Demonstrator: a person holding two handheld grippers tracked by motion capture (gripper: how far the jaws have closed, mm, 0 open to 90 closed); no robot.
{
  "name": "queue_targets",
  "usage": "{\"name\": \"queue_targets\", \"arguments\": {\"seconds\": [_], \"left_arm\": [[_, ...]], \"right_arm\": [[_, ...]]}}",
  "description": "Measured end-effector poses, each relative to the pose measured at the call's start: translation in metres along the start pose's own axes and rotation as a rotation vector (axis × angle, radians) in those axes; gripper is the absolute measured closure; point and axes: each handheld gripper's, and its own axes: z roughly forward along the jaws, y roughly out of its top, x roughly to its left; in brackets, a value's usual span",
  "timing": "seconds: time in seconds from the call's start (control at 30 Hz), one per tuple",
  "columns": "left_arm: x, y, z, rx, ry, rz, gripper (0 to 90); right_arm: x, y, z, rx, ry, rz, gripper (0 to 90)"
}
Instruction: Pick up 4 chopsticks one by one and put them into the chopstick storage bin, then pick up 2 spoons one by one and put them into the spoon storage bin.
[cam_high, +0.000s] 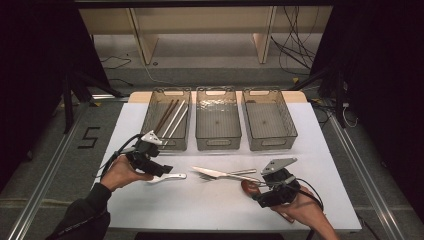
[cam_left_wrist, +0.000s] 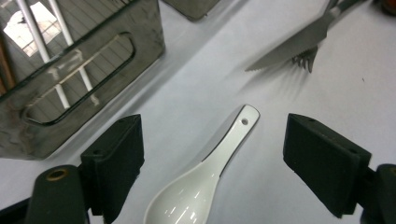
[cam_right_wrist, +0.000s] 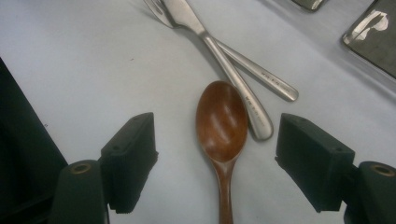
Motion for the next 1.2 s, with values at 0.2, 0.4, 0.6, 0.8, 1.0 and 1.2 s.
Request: {"name": "queue_targets", "arguments": {"seconds": [0.2, 0.4, 0.6, 0.8, 1.0, 1.2], "left_arm": [[-0.006, -0.001, 0.004, 0.029, -0.006, 0.043, 19.4], [-0.011, -0.001, 0.008, 0.063, -0.015, 0.082, 18.4], [-0.013, -0.002, 0.012, 0.098, -0.019, 0.114, 17.2], [-0.014, -0.002, 0.017, 0.116, -0.009, 0.141, 16.6], [-0.013, -0.003, 0.025, 0.154, 0.003, 0.163, 16.8], [-0.009, -0.003, 0.03, 0.178, 0.013, 0.168, 17.5]], "right_arm": [[-0.001, -0.001, 0.001, 0.006, 0.001, 0.004, 29.2], [-0.002, -0.001, 0.001, 0.013, 0.004, 0.007, 29.1], [-0.001, -0.001, 0.001, 0.015, 0.008, 0.01, 29.1], [-0.001, -0.001, 0.001, 0.013, 0.009, 0.008, 29.0], [-0.001, -0.001, 0.001, 0.015, 0.006, 0.009, 29.1], [-0.002, -0.002, 0.002, 0.016, 0.008, 0.008, 29.1]]}}
